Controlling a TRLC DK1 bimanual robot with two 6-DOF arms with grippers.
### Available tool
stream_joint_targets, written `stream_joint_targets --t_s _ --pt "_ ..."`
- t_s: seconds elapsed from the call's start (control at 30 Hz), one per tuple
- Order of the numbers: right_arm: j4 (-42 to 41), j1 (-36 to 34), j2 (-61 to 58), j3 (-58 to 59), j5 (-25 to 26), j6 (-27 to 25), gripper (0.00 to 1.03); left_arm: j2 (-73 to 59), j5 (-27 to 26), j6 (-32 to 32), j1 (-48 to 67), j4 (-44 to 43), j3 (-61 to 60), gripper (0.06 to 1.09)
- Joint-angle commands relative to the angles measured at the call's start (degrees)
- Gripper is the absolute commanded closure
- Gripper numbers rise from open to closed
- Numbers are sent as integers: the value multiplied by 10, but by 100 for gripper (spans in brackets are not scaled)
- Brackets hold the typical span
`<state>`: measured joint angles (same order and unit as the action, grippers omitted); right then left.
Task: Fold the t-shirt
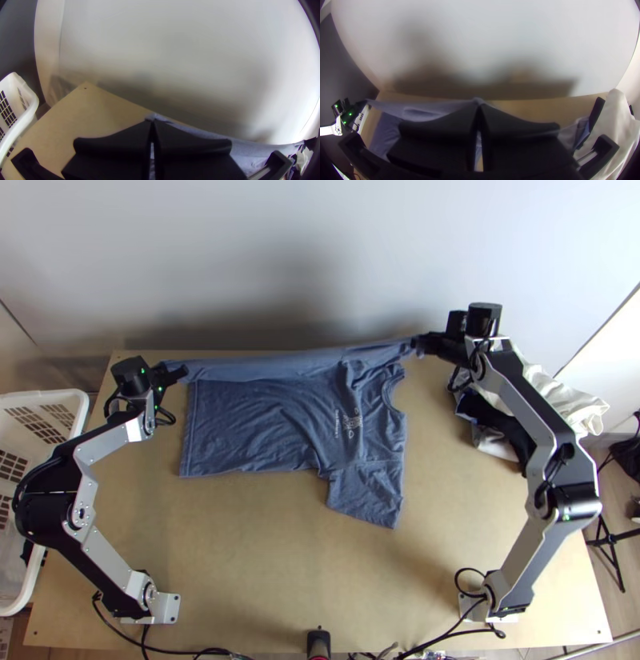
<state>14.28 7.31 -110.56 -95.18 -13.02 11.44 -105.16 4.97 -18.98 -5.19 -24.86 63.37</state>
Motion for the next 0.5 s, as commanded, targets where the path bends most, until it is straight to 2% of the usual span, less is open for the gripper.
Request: stream_joint_targets --t_s 0.0,0.2,0.47 --pt "36 26 61 76 -1 -27 100 12 -7 38 -3 45 -15 105" --pt "80 37 90 96 -1 -49 100 22 -8 67 -17 86 -26 105" --pt "134 41 126 139 -3 -97 100 70 -53 85 -3 198 -76 105"
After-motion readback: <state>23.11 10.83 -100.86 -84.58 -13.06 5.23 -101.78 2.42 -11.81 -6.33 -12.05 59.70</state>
